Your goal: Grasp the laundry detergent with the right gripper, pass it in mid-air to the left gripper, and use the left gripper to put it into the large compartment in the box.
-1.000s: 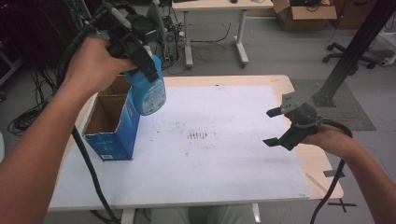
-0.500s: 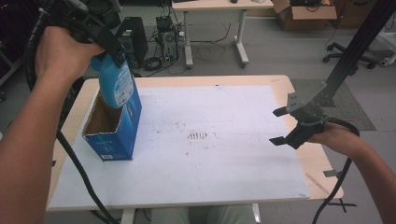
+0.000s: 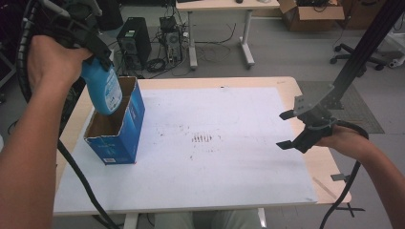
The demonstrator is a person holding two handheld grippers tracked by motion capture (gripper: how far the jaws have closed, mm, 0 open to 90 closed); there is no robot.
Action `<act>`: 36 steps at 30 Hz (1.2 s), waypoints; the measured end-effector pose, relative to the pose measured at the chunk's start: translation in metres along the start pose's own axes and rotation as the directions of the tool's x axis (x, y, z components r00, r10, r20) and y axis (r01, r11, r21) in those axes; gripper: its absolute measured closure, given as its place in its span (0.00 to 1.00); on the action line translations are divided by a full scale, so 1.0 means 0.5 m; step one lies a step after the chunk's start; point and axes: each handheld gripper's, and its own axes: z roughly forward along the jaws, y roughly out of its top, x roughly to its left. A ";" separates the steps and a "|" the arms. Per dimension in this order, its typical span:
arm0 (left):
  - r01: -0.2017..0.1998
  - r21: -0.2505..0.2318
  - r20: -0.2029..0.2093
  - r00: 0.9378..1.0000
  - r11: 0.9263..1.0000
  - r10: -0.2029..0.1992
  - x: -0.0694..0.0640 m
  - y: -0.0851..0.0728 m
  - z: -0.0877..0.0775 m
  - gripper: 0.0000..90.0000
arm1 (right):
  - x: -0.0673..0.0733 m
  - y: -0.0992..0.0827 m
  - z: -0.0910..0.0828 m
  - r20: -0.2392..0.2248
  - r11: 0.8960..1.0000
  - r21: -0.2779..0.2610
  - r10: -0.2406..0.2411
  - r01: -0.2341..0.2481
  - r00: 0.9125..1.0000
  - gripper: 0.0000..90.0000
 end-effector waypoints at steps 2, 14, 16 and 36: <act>0.019 0.003 -0.003 1.000 1.000 -0.019 0.007 -0.003 0.010 0.42 | 0.000 -0.001 0.000 0.000 1.000 -0.001 -0.002 0.002 1.000 0.04; 0.059 0.029 0.000 0.998 0.998 -0.059 0.030 -0.027 0.084 0.42 | 0.001 -0.011 -0.001 0.001 1.000 -0.003 0.015 -0.015 1.000 0.04; 0.062 0.036 0.001 0.998 0.997 -0.062 0.031 -0.032 0.103 0.42 | 0.001 -0.012 0.002 0.001 1.000 -0.003 0.016 -0.016 1.000 0.04; 0.059 0.073 0.038 0.997 0.996 -0.062 0.036 -0.076 0.256 0.42 | 0.003 -0.021 0.010 -0.007 0.999 0.021 0.032 -0.032 0.999 0.05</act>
